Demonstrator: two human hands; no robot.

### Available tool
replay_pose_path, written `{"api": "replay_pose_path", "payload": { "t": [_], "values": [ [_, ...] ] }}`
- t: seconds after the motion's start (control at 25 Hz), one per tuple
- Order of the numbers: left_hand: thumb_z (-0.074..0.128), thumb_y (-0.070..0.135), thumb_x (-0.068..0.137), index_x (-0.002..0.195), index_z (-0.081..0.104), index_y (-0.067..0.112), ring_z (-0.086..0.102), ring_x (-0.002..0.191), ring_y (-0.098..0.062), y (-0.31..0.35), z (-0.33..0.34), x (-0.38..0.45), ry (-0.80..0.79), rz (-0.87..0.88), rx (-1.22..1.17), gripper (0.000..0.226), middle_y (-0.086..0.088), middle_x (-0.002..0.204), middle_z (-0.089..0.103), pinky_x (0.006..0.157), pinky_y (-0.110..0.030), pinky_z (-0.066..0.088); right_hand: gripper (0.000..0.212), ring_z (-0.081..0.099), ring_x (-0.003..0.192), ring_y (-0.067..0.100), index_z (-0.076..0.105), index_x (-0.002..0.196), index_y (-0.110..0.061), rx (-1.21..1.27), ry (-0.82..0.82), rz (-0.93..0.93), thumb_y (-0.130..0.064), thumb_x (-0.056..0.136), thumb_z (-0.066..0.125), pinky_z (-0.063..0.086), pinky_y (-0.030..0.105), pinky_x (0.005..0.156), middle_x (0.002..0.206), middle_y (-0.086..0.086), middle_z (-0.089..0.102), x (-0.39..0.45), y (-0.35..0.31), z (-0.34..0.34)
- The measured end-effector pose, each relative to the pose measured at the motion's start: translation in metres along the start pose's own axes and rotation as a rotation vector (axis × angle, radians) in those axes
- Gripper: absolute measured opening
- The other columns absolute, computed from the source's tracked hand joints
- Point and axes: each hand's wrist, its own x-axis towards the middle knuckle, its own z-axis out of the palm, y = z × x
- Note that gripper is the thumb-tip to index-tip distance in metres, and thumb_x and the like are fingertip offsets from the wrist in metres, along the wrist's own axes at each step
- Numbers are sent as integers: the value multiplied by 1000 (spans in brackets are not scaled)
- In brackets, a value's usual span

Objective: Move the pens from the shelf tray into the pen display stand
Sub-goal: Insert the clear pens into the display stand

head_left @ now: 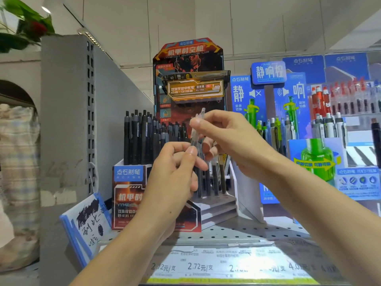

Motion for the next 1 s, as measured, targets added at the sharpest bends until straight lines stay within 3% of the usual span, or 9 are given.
{"api": "replay_pose_path", "payload": {
  "t": [0.12, 0.24, 0.36, 0.44, 0.6, 0.72, 0.84, 1.0],
  "values": [
    [53, 30, 103, 106, 60, 18, 48, 44, -10, -1, 2, -3, -46, -20, 0, 14, -4, 82, 75, 39, -21, 40, 30, 57, 57, 12, 64, 102, 10, 68, -10, 33, -20, 98, 63, 53, 24, 50, 73, 4, 62, 2, -1, -4],
    [59, 33, 100, 96, 68, 22, 56, 46, -15, -5, -5, -17, -120, -58, 61, 15, -6, 79, 76, 46, -25, 49, 20, 55, 53, 9, 63, 103, 0, 147, 159, 20, -18, 103, 55, 53, 22, 48, 75, 5, 58, 7, -5, -20],
    [66, 34, 95, 83, 73, 27, 67, 56, -18, -10, -11, -36, -173, -92, 125, 15, -4, 76, 75, 57, -33, 60, 24, 53, 49, 11, 61, 102, 5, 5, 241, 13, -17, 105, 51, 52, 25, 45, 71, 5, 56, 9, 5, -27],
    [68, 35, 90, 82, 74, 27, 73, 66, -16, -13, -14, -45, -217, -71, 189, 13, 1, 78, 76, 64, -32, 63, 29, 53, 50, 16, 61, 98, 12, -136, 195, 41, -16, 103, 54, 51, 29, 44, 67, 4, 57, 7, 15, -24],
    [71, 33, 88, 82, 77, 29, 73, 72, -8, -14, -16, -57, -304, -23, 275, 10, 7, 78, 76, 66, -20, 58, 27, 61, 51, 18, 64, 85, 3, -313, 133, 38, -19, 100, 60, 56, 33, 49, 56, -5, 61, 4, 23, -20],
    [71, 38, 87, 84, 79, 32, 71, 75, -7, -17, -14, -69, -341, 24, 387, 11, 13, 81, 74, 69, -29, 59, 26, 64, 55, 20, 66, 88, 3, -366, 100, 36, -19, 100, 60, 61, 36, 53, 60, -2, 63, 3, 26, -17],
    [68, 46, 84, 85, 78, 37, 65, 91, 1, -18, -11, -73, -334, 134, 540, 14, 24, 88, 71, 77, -24, 52, 25, 66, 57, 21, 65, 79, -6, -396, 77, 54, -21, 100, 62, 61, 38, 56, 57, -4, 63, 2, 28, -15],
    [72, 40, 86, 84, 77, 36, 62, 95, -1, -19, -10, -72, -323, 147, 551, 7, 23, 89, 70, 80, -30, 51, 19, 70, 57, 23, 63, 83, -9, -462, 27, 79, -20, 97, 66, 63, 41, 57, 58, -1, 65, 0, 28, -14]
  ]
}}
